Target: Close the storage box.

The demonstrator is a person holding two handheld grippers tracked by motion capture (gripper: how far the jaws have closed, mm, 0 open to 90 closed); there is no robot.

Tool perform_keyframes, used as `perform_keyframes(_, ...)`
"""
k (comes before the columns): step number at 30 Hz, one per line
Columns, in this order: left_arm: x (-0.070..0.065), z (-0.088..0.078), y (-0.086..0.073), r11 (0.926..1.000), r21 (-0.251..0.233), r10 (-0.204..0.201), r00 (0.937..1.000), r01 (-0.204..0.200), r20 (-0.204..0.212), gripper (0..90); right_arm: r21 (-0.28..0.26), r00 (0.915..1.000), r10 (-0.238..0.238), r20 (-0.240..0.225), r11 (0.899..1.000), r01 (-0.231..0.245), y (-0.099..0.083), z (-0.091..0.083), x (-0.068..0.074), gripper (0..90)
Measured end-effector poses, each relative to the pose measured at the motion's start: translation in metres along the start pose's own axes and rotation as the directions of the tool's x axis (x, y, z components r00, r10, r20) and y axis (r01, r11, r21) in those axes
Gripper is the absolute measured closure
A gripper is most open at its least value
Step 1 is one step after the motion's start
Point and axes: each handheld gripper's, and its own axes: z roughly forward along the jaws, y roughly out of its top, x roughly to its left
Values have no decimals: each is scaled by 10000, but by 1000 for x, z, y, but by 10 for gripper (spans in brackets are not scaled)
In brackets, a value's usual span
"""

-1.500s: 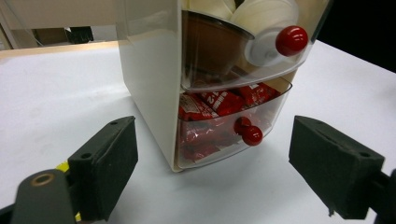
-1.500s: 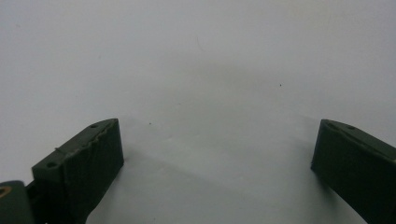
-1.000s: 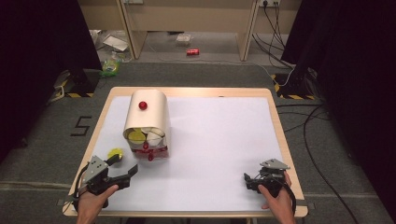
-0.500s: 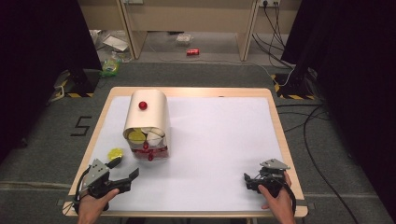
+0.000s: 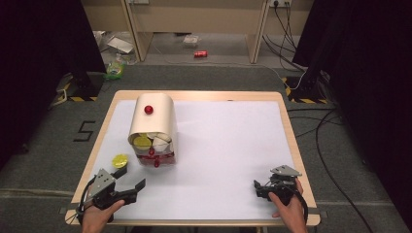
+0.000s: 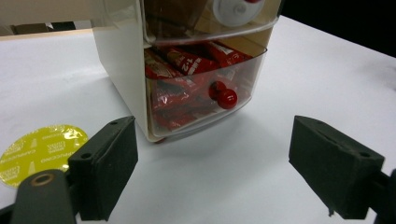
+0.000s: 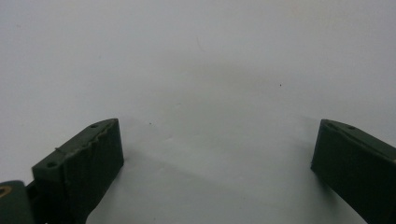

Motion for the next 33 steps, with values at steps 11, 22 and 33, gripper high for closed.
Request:
perform_keyframes(11, 3, -3, -9, 9998, 189, 37, 9999, -35, -111, 152, 8, 10000, 16, 1, 10000, -16, 0, 0, 0, 23)
perform_keyframes(22, 7, -7, -18, 9987, 493, 129, 9997, -117, -224, 152, 11, 10000, 24, 6, 10000, -24, 0, 0, 0, 23)
perform_keyframes(33, 8, -11, -25, 9977, 610, 302, 9990, -281, -340, 152, 4, 10000, 5, 9, 10000, -5, 0, 0, 0, 23)
